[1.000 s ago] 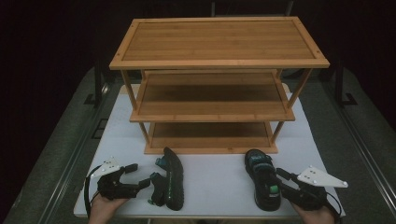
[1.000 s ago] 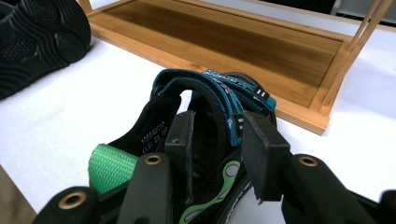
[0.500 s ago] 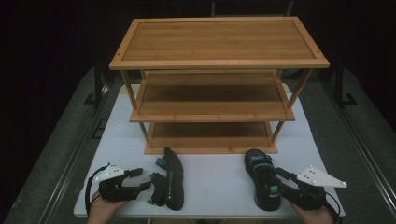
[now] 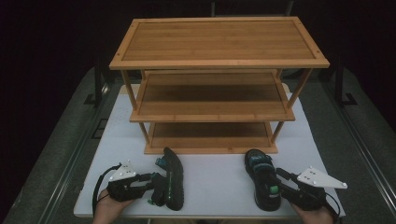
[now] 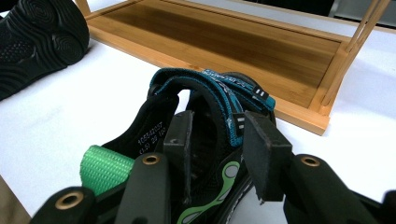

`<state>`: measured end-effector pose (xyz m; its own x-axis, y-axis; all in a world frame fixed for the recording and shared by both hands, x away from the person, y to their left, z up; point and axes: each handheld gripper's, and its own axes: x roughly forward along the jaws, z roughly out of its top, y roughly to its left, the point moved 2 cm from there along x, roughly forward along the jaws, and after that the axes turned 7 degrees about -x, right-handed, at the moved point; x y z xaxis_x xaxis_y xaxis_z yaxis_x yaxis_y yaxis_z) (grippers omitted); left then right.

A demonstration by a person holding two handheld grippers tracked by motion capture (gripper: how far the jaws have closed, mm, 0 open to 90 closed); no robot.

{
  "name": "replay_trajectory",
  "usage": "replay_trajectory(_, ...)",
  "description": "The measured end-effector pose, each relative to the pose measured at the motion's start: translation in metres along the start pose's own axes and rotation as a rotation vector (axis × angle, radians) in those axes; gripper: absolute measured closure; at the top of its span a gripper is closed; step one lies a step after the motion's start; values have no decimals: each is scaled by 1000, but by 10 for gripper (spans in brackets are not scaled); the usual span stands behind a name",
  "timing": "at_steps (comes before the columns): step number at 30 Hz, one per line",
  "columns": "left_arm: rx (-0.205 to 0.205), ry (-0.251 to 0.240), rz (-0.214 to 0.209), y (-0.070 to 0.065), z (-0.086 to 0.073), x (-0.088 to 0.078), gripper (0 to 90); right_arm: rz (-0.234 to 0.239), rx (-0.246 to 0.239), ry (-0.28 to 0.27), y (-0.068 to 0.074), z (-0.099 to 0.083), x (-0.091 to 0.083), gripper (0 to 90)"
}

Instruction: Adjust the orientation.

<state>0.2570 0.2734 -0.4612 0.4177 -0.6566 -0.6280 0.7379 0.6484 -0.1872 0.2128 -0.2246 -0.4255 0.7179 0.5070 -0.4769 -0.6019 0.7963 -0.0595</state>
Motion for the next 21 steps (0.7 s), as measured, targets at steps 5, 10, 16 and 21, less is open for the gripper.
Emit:
replay_trajectory(5,4,-18,-5,-5,3,0,662,-1,-3,-2,0,0,0,628)
replay_trajectory(10,16,-37,-6,-11,9,1,674,-1,-5,-3,0,0,0,628)
replay_trajectory(16,-5,-70,-24,-13,12,0,674,-1,-3,-8,0,-1,1,629)
replay_trajectory(21,-14,-112,-51,-17,18,-3,674,-3,-3,-8,0,-1,0,629)
